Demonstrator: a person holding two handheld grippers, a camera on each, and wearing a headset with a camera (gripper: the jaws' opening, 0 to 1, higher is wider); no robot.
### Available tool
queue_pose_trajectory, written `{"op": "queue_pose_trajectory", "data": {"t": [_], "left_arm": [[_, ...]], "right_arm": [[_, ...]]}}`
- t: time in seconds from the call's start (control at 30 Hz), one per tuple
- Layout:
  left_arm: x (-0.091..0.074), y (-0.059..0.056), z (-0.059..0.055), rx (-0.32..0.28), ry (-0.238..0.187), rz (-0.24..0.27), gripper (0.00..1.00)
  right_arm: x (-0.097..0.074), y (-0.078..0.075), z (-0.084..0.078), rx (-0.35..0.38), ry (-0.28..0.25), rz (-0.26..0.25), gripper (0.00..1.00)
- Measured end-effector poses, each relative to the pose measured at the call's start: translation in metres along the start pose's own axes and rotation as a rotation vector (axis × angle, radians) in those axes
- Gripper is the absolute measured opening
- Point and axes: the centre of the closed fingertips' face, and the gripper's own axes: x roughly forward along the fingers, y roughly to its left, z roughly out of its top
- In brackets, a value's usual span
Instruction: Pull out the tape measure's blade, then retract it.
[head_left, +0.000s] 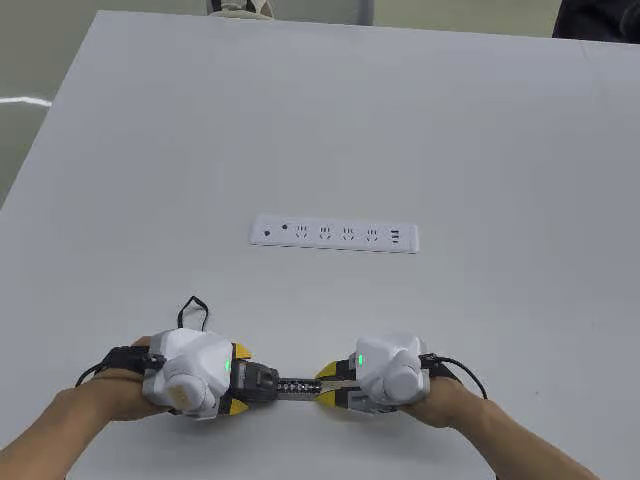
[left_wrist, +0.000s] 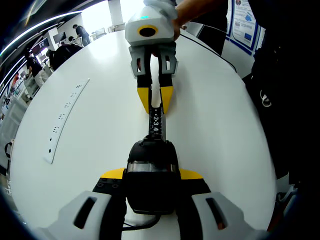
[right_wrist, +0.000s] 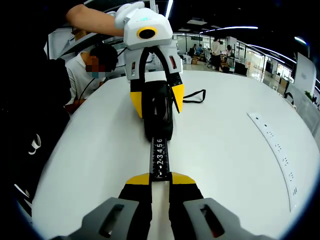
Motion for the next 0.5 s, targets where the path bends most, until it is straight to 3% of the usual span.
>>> {"op": "queue_pose_trajectory", "data": {"t": [0.5], "left_arm": [[0.000, 0.001, -0.001, -0.010, 0.006, 0.002, 0.34]], "right_arm": [[-0.016, -0.002, -0.009, 0.019, -0.002, -0.011, 0.09]]}}
